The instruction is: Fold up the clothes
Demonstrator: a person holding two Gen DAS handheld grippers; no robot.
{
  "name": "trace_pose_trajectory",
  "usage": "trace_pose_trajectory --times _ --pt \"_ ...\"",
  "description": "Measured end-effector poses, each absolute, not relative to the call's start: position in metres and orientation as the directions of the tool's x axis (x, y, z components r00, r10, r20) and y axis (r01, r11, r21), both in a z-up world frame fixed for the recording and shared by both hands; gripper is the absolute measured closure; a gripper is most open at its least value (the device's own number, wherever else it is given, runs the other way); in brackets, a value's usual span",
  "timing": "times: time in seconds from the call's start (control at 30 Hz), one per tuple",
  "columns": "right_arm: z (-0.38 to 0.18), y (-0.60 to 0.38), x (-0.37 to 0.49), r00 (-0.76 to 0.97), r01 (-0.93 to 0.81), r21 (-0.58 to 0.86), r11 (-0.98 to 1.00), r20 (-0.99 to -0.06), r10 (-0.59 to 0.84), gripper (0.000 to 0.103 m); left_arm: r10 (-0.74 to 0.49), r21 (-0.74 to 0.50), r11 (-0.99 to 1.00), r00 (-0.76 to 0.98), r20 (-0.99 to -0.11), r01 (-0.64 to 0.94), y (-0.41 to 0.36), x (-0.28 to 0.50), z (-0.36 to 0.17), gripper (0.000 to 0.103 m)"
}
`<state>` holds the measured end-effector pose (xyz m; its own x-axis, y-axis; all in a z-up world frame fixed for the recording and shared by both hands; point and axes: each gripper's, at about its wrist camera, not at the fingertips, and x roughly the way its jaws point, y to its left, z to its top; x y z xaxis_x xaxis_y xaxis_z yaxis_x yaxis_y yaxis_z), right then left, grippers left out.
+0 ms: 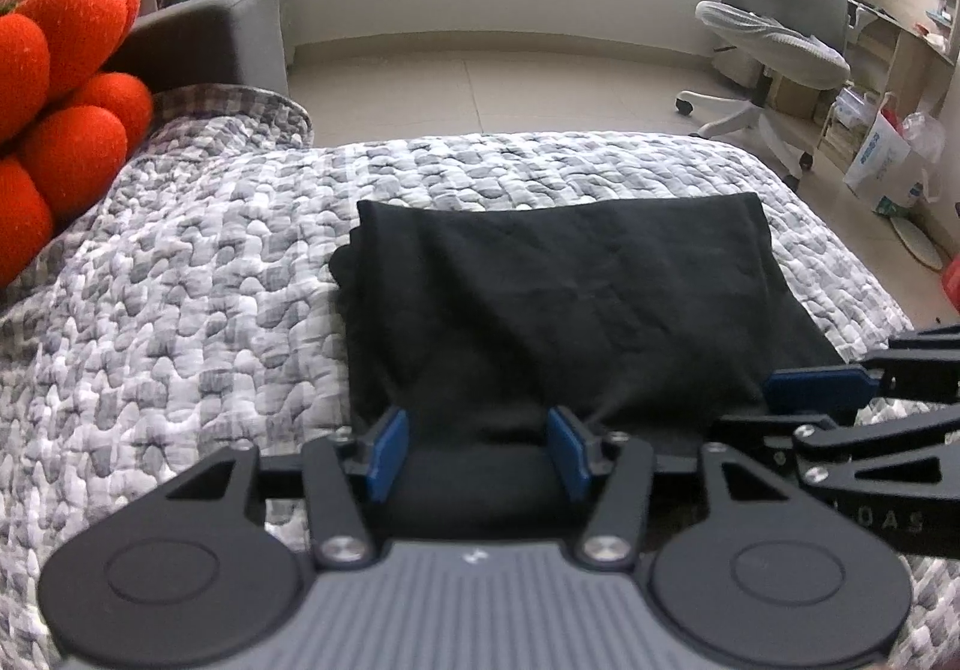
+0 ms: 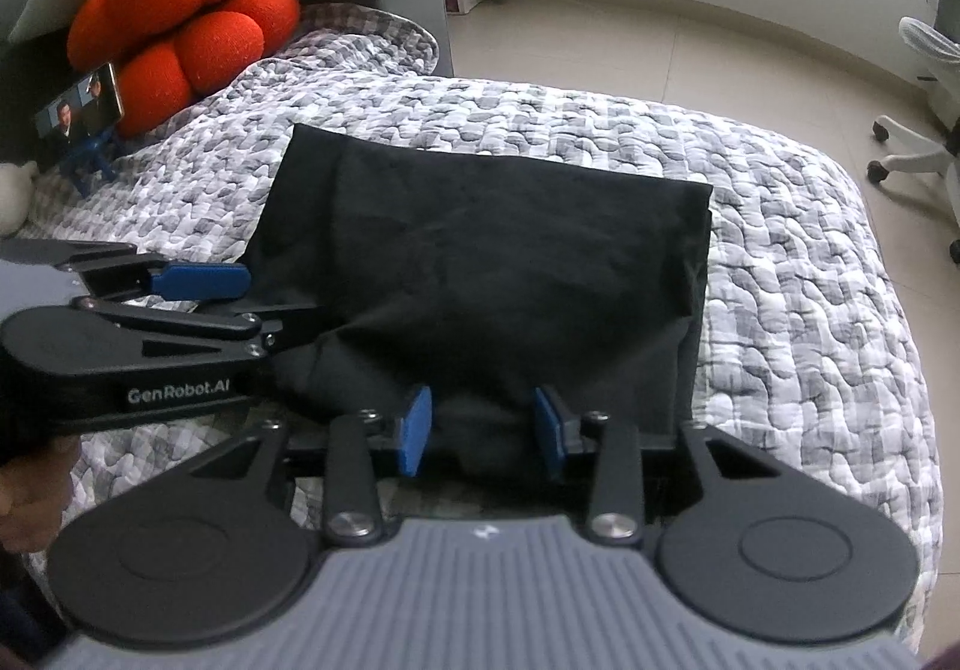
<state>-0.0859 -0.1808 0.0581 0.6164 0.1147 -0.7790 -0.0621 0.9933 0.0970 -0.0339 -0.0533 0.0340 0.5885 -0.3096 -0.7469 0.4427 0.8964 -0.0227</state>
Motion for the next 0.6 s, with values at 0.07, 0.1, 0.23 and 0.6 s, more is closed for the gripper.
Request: trace_pose_trajectory --times 0.07,0.1,0.23,0.6 --pt "0.058 -0.182 -0.086 0.616 -0.058 0.102 0.993 -0.779 0.116 0.062 -0.309 -0.023 0.896 0.587 -0.748 0.443 -0.052 -0.033 0.034 0.049" --pt "0.059 -0.183 -0.086 0.615 -0.056 0.104 0.993 -0.78 0.116 0.062 -0.309 -0.023 0.896 0.587 -0.748 0.443 -0.052 -0.033 0.034 0.049" --pt "0.059 -0.184 -0.086 0.613 -0.054 0.104 0.993 -0.782 0.115 0.062 -0.308 -0.017 0.895 0.589 -0.747 0.447 -0.051 -0.034 0.034 0.049" --pt "0.06 -0.194 -0.089 0.617 -0.024 0.099 0.995 -0.781 0.093 0.062 -0.27 0.02 0.902 0.599 -0.754 0.432 -0.043 -0.032 0.033 0.048"
